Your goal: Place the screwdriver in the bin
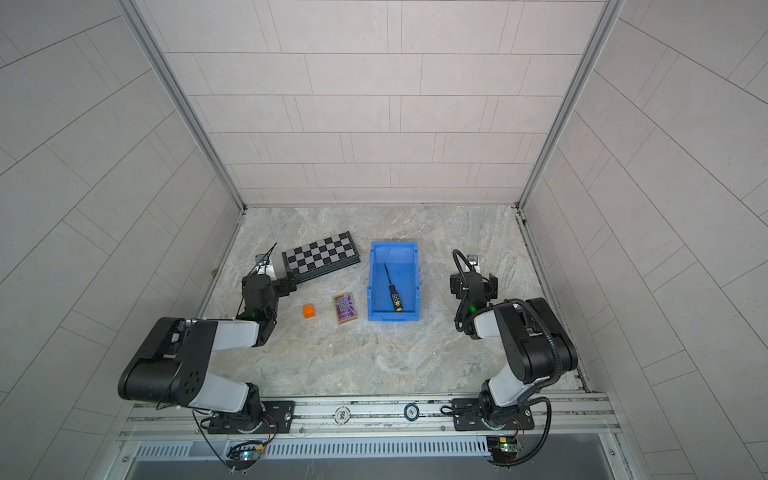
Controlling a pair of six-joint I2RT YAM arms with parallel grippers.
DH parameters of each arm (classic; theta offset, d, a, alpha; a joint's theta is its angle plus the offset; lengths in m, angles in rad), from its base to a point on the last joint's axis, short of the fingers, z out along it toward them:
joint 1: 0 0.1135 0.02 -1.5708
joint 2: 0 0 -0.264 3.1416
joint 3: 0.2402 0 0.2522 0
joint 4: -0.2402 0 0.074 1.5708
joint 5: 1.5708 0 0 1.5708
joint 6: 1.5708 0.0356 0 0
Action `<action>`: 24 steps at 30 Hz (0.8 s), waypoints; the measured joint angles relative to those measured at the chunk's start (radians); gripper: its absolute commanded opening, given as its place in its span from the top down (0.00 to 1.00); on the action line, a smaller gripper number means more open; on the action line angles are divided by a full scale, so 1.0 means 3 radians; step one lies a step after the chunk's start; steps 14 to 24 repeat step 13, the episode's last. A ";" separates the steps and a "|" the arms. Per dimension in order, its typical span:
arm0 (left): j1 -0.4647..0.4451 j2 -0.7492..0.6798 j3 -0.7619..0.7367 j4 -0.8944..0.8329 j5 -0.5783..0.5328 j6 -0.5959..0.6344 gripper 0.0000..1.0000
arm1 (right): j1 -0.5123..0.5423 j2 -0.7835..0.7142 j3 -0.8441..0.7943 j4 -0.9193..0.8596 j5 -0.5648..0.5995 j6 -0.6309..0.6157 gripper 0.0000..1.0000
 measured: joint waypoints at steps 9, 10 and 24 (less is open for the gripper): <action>-0.0003 0.0004 0.0031 0.0018 0.0061 0.0020 0.00 | -0.0001 0.0003 -0.0001 0.0244 -0.0008 -0.0009 0.01; -0.0003 0.0006 0.0045 0.0017 0.0069 0.0020 0.00 | -0.0001 0.0003 -0.0001 0.0245 -0.0008 -0.0011 0.01; 0.0000 0.0008 0.0062 0.0027 0.0086 0.0020 0.01 | -0.0001 0.0003 -0.0001 0.0253 -0.0009 -0.0019 0.01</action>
